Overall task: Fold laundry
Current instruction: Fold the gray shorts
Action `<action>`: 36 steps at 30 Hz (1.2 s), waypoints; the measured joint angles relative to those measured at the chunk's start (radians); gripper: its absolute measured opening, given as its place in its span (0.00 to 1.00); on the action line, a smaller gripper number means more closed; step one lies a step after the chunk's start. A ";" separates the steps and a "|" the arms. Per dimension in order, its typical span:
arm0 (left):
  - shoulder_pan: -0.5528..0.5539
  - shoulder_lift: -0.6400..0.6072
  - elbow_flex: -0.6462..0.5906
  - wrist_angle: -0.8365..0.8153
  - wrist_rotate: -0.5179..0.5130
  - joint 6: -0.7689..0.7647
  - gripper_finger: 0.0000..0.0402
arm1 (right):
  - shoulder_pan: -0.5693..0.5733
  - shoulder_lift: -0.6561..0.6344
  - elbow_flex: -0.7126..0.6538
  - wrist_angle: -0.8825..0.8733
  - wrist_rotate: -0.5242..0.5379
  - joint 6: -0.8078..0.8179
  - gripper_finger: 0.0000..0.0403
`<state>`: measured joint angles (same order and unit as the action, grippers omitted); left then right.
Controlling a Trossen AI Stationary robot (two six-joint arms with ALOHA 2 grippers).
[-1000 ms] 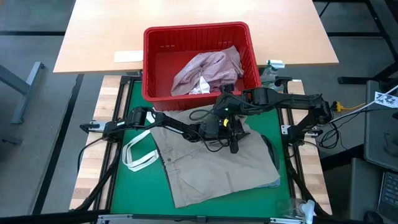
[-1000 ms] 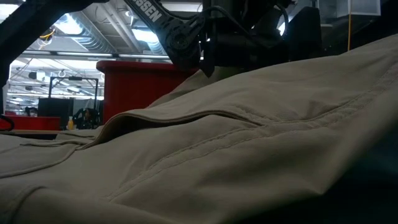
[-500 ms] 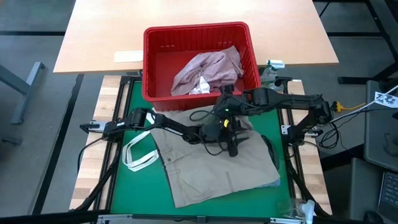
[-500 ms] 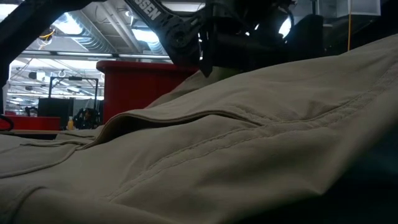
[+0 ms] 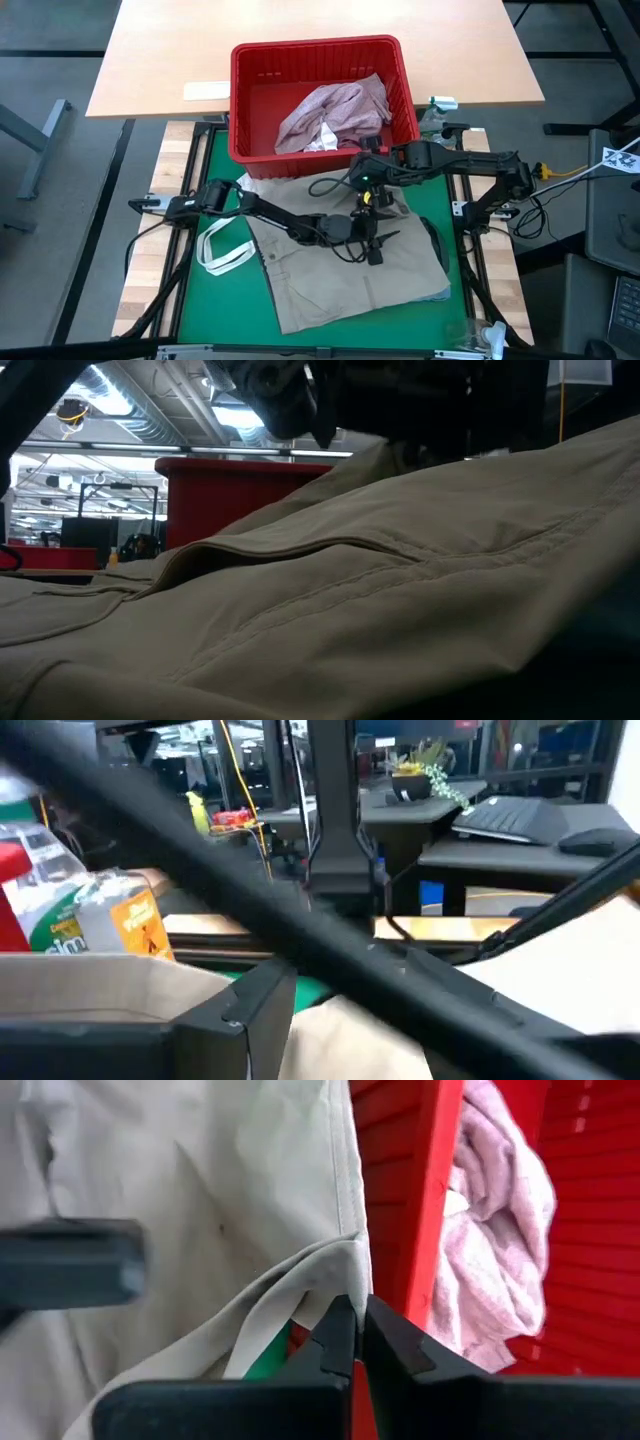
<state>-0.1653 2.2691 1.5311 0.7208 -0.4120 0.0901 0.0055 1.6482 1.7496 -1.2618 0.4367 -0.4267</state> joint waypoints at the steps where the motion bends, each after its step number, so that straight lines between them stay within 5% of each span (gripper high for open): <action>1: -0.010 -0.013 0.000 -0.015 -0.012 0.002 0.46 | 0.000 0.000 0.000 0.002 0.013 0.000 0.03; 6: -0.051 -0.116 0.001 -0.186 -0.062 0.019 0.46 | 0.000 0.001 -0.001 -0.007 0.033 0.001 0.03; 11: -0.078 -0.257 0.002 -0.572 -0.096 -0.008 0.46 | 0.000 0.001 -0.001 -0.020 0.031 0.003 0.03; 21: -0.094 -0.490 0.001 -1.485 -0.140 -0.377 0.46 | 0.000 0.001 -0.001 -0.024 0.018 0.033 0.03; 24: -0.119 -0.529 -0.017 -1.687 -0.232 -0.518 0.46 | 0.000 0.001 -0.001 -0.024 0.016 0.033 0.03; 29: -0.198 -0.625 -0.167 -1.853 -0.385 -0.757 0.46 | 0.001 0.001 -0.001 -0.025 0.016 0.033 0.03; 36: -0.255 -0.833 -0.513 -1.853 -0.345 -1.053 0.46 | 0.001 0.001 -0.001 -0.023 0.000 0.033 0.03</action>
<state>-0.4202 1.4365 1.0180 -1.1325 -0.7570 -0.9627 0.0063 1.6489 1.7489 -1.2846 0.4371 -0.3939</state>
